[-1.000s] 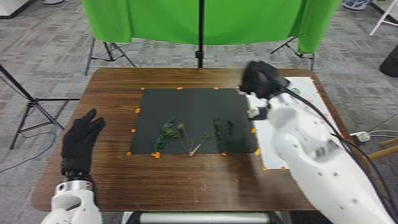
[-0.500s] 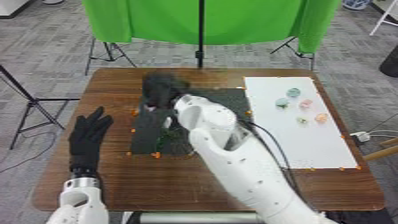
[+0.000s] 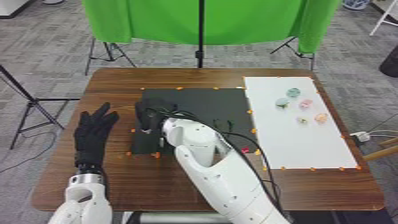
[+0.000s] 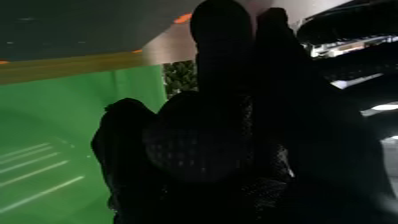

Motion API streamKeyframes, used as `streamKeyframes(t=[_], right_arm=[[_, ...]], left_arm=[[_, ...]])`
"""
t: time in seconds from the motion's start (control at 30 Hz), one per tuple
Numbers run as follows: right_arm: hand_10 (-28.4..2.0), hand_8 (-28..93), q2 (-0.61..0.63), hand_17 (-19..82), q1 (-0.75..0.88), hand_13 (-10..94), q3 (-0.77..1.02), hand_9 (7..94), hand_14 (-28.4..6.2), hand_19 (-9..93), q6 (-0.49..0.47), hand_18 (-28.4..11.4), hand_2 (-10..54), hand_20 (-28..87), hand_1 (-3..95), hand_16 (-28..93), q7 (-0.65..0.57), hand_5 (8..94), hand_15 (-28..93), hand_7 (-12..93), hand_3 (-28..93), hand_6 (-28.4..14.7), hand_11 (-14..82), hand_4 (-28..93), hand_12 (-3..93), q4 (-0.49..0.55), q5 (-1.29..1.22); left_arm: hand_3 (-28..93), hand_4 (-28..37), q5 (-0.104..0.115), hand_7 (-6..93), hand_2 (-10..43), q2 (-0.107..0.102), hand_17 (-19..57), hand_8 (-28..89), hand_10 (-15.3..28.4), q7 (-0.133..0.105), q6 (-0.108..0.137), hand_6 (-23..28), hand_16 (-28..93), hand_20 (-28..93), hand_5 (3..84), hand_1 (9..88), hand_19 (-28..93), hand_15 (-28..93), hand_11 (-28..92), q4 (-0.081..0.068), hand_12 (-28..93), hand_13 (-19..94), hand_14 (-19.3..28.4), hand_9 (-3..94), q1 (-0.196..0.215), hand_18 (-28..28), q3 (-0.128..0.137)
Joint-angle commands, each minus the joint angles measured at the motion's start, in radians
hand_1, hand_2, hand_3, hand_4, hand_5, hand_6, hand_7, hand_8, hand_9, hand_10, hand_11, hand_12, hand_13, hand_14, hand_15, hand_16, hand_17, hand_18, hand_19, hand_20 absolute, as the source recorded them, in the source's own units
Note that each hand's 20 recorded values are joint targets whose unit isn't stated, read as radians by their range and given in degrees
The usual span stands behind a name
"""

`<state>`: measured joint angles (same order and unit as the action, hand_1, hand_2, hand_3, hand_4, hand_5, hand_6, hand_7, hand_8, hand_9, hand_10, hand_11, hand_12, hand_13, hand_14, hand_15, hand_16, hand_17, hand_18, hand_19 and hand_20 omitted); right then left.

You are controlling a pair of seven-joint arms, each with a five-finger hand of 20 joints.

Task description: Arrange flowers

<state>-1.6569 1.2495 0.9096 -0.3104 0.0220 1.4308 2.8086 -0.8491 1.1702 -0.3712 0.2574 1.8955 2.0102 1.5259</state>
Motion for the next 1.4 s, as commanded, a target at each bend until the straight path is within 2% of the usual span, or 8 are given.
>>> streamKeyframes(t=[0.03,0.37,0.43,0.63,0.8,0.9,1.0,1.4], right_arm=[[-9.3,11,0.002,68,-0.001,94,0.034,90.2,0.0,93,-0.004,-8.8,-9.5,57,60.0,34,0.026,72.6,59,17,44,-0.1,21.8,-9,35.2,-0.021,0.06],[-10.8,0,0.063,67,-0.039,94,0.018,88.1,-0.5,93,-0.034,-9.9,-9.5,58,48.2,35,0.01,68.5,58,17,55,2.4,29.2,-14,26.2,0.03,-0.025],[-11.0,-8,0.147,67,-0.068,94,-0.024,87.9,-0.6,93,-0.004,-10.1,-9.5,58,44.5,35,-0.049,67.7,57,16,58,2.5,29.3,-15,26.3,0.114,-0.159],[-11.4,-9,0.465,64,-0.064,92,0.054,85.8,-1.5,93,0.136,-10.9,-9.5,57,40.7,36,-0.196,66.8,56,16,59,2.0,28.1,-15,25.8,0.431,-0.394],[-14.2,-8,0.643,59,0.072,86,0.295,78.7,-4.4,93,-0.007,-13.0,-9.5,56,35.2,36,-0.286,64.8,56,14,60,1.3,22.3,-12,24.5,0.561,-0.414],[-15.3,-8,0.691,57,0.132,83,0.391,74.3,-5.1,93,-0.147,-13.3,-9.5,56,35.6,35,-0.343,60.8,57,13,60,1.1,19.5,-12,24.0,0.542,-0.407],[-16.0,-7,0.707,57,0.177,83,0.443,73.1,-5.8,93,-0.191,-13.4,-9.5,56,34.4,35,-0.381,59.7,57,12,60,0.7,17.6,-12,23.3,0.495,-0.389],[-15.2,-7,0.676,59,0.294,86,0.554,77.0,-4.7,93,-0.118,-12.8,-9.5,56,34.5,34,-0.392,61.9,58,13,59,1.2,19.7,-11,23.6,0.388,-0.271]], left_arm=[[62,-28.3,0.002,9.9,13.7,0.009,7.9,-6,13.8,0.01,-0.013,3.3,2,20,46.8,12.3,3,10,17,-0.012,14,36,15.0,45.0,0.007,10.2,-0.008],[63,-28.3,0.001,9.7,12.4,0.01,7.8,-6,13.8,0.008,-0.011,3.2,2,20,46.5,12.2,3,10,17,-0.004,15,36,15.1,44.9,0.02,10.2,0.0],[62,-28.3,-0.002,9.6,12.1,0.012,7.8,-6,13.8,0.014,-0.011,3.2,2,20,46.5,12.3,3,10,17,0.001,15,36,15.1,44.9,0.026,10.3,0.004],[63,-28.3,-0.004,9.6,10.9,0.009,7.8,-6,13.8,0.023,-0.009,3.2,2,20,46.5,12.4,3,10,17,0.003,15,36,15.0,44.9,0.031,10.3,0.016],[63,-28.3,-0.004,9.6,10.4,0.012,7.7,-6,13.7,0.026,-0.01,3.2,2,20,46.5,12.7,3,10,17,0.011,15,36,15.0,44.9,0.051,10.3,0.026],[64,-28.3,-0.012,9.6,9.8,0.016,7.7,-6,13.7,0.029,-0.011,3.3,2,20,46.6,12.8,3,10,17,0.016,15,36,15.0,44.9,0.06,10.2,0.029],[64,-28.3,-0.013,9.6,9.5,0.018,7.7,-6,13.8,0.029,-0.008,3.4,2,20,46.6,12.9,3,10,17,0.018,15,36,15.0,44.9,0.061,10.2,0.029],[64,-28.3,-0.019,9.5,8.1,0.024,7.7,-6,13.7,0.038,-0.012,3.3,2,20,46.6,14.7,3,10,17,0.021,15,36,15.1,44.8,0.061,10.2,0.028]])
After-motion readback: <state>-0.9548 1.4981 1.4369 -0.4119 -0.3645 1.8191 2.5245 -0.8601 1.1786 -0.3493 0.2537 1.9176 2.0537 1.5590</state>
